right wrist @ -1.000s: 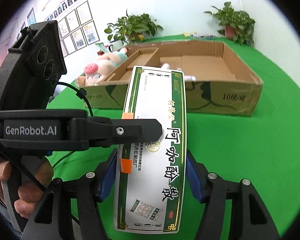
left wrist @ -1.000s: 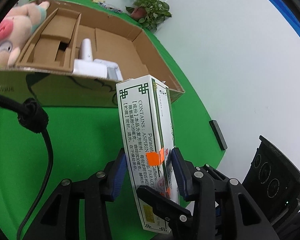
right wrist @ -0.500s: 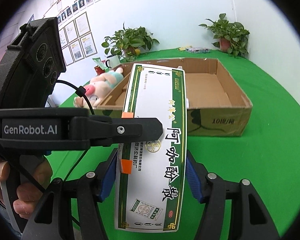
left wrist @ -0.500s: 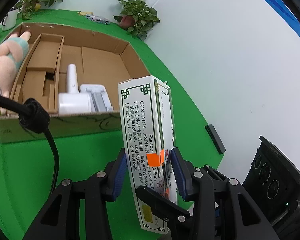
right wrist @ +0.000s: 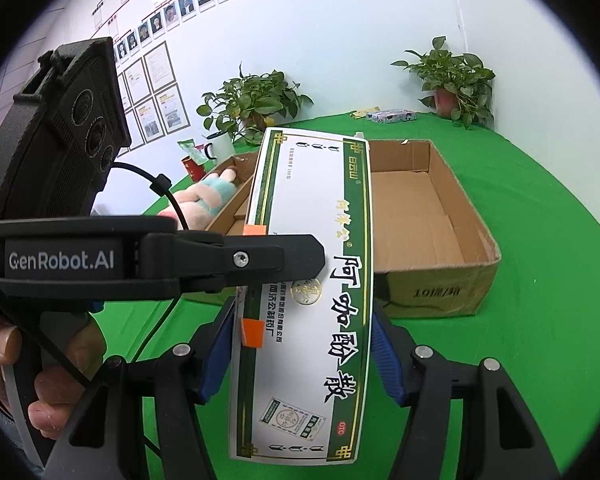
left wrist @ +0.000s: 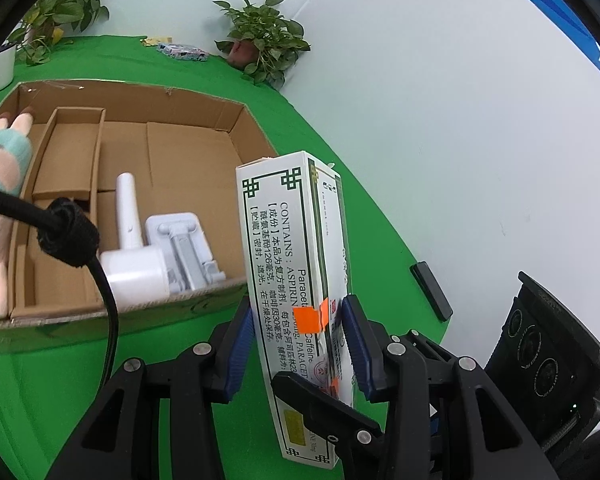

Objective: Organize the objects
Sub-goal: 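Carry the medicine box with the right gripper over the open box, then lower the medicine box into the box beside the phone stand and release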

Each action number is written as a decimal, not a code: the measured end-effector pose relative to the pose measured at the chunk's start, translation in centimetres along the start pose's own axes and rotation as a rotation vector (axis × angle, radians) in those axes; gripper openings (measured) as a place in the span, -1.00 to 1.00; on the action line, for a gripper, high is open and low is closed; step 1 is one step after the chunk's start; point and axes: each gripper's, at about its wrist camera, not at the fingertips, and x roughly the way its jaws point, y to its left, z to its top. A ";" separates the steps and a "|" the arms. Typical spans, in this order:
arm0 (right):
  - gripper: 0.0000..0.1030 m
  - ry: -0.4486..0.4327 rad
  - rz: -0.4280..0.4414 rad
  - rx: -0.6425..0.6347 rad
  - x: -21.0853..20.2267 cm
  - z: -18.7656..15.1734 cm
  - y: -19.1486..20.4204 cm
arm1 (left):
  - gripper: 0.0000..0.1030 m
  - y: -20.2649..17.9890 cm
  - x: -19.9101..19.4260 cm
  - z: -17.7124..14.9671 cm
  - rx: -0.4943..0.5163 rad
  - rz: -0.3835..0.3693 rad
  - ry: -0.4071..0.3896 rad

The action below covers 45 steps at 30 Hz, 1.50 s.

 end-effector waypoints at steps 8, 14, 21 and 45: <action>0.18 -0.013 -0.030 0.023 1.0 3.3 -2.5 | -0.21 -1.3 1.8 4.4 0.027 -0.015 0.010; 0.18 -0.003 -0.023 0.012 2.0 6.5 -4.3 | -0.21 -1.4 2.6 8.4 0.030 -0.009 0.013; 0.18 0.095 0.076 0.056 4.7 10.4 -7.4 | -0.22 0.2 4.7 13.0 0.000 0.034 0.035; 0.18 0.296 0.079 0.148 13.7 9.4 -11.8 | -0.23 10.7 16.0 14.6 -0.155 -0.002 0.171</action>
